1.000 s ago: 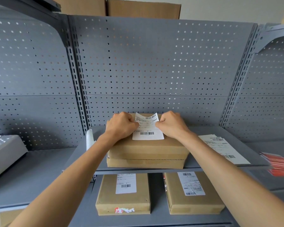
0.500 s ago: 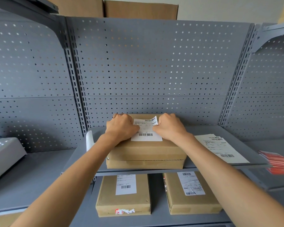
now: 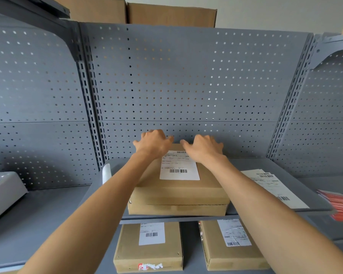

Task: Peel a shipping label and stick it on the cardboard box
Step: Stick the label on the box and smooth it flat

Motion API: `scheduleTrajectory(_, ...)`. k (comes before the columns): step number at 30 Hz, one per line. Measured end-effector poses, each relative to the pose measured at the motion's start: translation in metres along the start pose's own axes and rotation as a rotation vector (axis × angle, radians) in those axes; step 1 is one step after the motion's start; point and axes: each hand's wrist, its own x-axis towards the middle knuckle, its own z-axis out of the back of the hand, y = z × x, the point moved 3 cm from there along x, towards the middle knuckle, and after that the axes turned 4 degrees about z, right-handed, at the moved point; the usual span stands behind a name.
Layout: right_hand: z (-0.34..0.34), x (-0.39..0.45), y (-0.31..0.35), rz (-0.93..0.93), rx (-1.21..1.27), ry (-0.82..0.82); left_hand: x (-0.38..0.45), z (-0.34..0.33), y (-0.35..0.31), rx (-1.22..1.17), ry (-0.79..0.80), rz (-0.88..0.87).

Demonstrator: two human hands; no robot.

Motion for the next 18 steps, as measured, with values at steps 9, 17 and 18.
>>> scheduleTrajectory(9,-0.031,0.013,0.002,-0.164,-0.105,0.188,0.02,-0.042,0.011,0.227,0.093,0.056)
scheduleTrajectory(17,-0.032,0.01,-0.003,-0.147,-0.075,0.192,0.022,-0.043,0.014,0.208,0.087,0.048)
scheduleTrajectory(18,-0.032,0.01,-0.005,-0.142,-0.072,0.192,0.022,-0.042,0.015,0.192,0.088,0.046)
